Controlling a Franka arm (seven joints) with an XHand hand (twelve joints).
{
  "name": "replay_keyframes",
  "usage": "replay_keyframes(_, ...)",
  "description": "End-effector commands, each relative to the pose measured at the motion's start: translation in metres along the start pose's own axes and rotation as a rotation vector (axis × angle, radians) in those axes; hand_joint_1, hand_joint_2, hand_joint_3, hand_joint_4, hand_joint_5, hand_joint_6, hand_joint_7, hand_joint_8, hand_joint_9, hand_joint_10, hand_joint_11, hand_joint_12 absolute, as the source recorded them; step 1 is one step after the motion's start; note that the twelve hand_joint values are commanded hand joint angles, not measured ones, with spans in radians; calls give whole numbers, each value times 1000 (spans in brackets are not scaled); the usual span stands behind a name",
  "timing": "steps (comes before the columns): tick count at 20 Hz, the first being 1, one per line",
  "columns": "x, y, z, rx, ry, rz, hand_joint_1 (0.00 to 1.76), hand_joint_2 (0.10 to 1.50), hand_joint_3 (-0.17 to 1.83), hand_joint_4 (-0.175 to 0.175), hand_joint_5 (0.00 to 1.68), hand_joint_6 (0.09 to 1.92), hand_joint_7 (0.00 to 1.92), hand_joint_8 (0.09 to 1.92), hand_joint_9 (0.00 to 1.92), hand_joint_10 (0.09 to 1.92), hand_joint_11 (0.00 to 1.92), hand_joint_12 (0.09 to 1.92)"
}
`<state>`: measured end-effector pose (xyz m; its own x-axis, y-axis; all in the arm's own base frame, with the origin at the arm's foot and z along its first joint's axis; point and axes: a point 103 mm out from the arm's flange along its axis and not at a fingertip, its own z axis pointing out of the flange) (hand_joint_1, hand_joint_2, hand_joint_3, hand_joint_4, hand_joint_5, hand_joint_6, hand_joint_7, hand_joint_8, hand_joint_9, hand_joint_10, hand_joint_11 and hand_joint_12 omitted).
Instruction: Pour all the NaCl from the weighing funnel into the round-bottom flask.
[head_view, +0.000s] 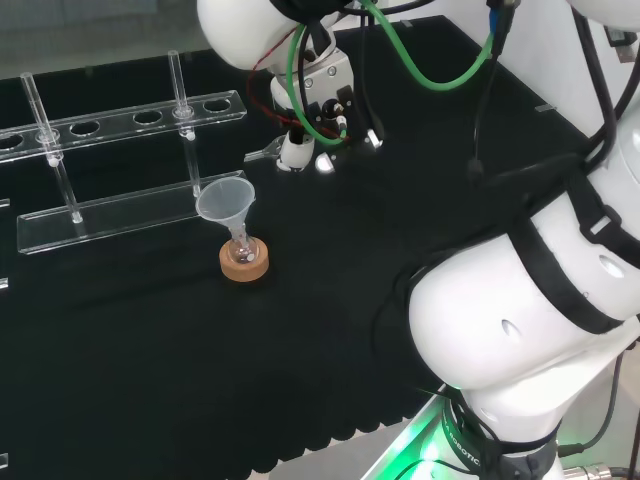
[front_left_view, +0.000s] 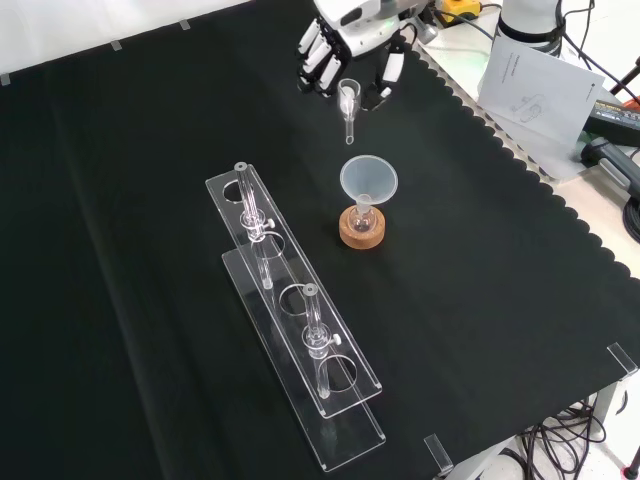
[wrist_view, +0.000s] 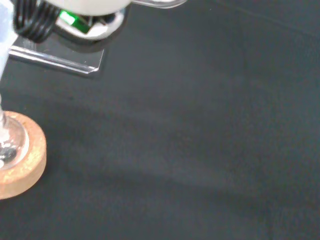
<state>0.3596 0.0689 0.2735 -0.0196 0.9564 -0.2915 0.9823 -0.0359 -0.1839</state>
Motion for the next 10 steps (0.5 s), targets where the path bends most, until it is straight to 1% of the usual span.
replay_keyframes(1,9,-7,1,21,-33,-2,1093,725,590,175,1181,809,601,653,960,389,750,1117)
replay_keyframes(10,15,-11,0,38,-75,0,1092,726,590,175,1178,813,602,652,960,384,746,1118)
